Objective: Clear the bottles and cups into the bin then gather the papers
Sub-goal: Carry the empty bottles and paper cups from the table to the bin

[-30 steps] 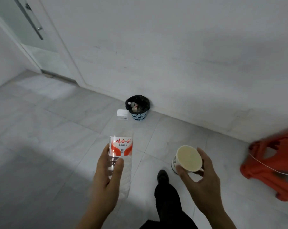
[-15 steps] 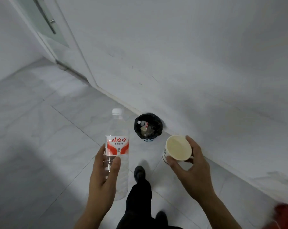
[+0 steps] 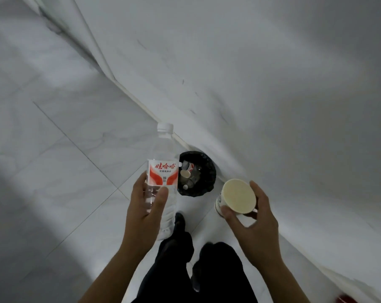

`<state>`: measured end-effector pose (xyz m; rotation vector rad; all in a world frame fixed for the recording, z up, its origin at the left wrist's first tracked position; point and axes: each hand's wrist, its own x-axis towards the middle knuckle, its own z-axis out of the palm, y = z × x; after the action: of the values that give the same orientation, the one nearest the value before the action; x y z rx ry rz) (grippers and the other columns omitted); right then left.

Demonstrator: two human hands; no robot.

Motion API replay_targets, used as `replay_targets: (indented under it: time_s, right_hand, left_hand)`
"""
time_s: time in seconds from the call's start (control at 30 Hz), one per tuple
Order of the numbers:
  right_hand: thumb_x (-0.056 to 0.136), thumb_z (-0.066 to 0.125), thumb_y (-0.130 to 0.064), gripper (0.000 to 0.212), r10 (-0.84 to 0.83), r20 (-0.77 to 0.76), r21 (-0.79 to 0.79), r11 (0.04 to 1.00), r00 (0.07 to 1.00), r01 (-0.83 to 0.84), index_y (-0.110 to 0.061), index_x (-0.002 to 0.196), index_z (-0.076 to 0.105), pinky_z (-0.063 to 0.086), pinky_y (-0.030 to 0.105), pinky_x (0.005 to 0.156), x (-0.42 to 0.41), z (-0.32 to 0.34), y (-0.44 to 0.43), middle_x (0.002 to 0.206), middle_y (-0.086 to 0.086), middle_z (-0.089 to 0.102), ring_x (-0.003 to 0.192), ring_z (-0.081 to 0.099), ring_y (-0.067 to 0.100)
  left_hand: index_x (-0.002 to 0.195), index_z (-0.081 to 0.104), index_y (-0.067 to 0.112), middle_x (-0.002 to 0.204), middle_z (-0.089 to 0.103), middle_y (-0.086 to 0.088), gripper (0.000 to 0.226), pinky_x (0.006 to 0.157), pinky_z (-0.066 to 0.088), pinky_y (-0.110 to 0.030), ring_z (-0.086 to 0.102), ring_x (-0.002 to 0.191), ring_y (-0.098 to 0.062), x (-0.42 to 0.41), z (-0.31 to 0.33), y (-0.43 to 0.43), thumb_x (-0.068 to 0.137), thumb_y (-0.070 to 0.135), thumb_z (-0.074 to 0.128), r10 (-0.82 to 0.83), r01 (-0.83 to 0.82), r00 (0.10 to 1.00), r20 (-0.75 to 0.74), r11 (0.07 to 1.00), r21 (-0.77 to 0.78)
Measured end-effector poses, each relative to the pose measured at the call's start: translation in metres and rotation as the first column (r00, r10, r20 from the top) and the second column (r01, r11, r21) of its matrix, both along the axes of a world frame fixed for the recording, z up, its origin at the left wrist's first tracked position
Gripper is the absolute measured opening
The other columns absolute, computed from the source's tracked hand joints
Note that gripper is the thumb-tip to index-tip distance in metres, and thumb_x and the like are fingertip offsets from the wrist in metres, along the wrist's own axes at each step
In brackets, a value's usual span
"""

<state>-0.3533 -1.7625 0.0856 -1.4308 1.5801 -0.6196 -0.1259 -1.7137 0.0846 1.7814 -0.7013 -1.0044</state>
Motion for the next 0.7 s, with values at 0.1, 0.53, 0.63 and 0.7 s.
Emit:
replay_targets:
  time_s: [0.1, 0.53, 0.63, 0.7]
  right_hand:
    - [0.061, 0.069, -0.071, 0.075, 0.012, -0.047, 0.072, 0.997, 0.999, -0.009, -0.064, 0.128, 0.035, 0.047, 0.014, 0.083, 0.011, -0.06, -0.046, 0.12, -0.044, 0.049, 0.107, 0.058, -0.004]
    - [0.072, 0.084, -0.039, 0.067, 0.145, -0.176, 0.224, 0.969, 0.974, -0.104, -0.038, 0.126, 0.044, 0.045, 0.001, 0.077, 0.006, -0.4, -0.126, 0.115, -0.02, 0.055, 0.101, 0.058, 0.0]
    - [0.071, 0.085, -0.044, 0.072, 0.163, -0.198, 0.25, 0.962, 0.967, -0.111, -0.03, 0.131, 0.047, 0.052, 0.015, 0.083, 0.0, -0.449, -0.131, 0.122, -0.014, 0.056, 0.108, 0.059, 0.007]
    - [0.068, 0.084, -0.05, 0.077, 0.176, -0.21, 0.271, 0.956, 0.962, -0.115, -0.031, 0.132, 0.047, 0.056, 0.026, 0.087, -0.005, -0.477, -0.132, 0.124, -0.014, 0.056, 0.111, 0.059, 0.009]
  left_hand:
    - [0.131, 0.047, 0.037, 0.115, 0.063, 0.028, 0.059, 0.078, 0.055, -0.02, 0.063, 0.105, 0.003, 0.008, -0.062, -0.048, 0.079, 0.066, 0.049, 0.053, -0.051, 0.998, -0.032, 0.997, 0.06]
    - [0.134, 0.037, 0.012, 0.113, 0.061, 0.001, 0.065, 0.08, 0.058, -0.025, 0.066, 0.092, -0.003, -0.016, -0.446, -0.142, 0.085, 0.029, 0.076, 0.408, -0.298, 0.885, -0.226, 0.867, 0.399]
    - [0.128, 0.039, 0.01, 0.11, 0.061, 0.001, 0.069, 0.081, 0.06, -0.03, 0.066, 0.097, -0.014, -0.035, -0.522, -0.153, 0.077, 0.023, 0.083, 0.413, -0.296, 0.89, -0.196, 0.847, 0.441]
    - [0.125, 0.041, 0.013, 0.109, 0.061, 0.005, 0.07, 0.085, 0.059, -0.032, 0.065, 0.099, -0.012, -0.05, -0.566, -0.162, 0.073, 0.029, 0.085, 0.383, -0.281, 0.91, -0.16, 0.851, 0.444]
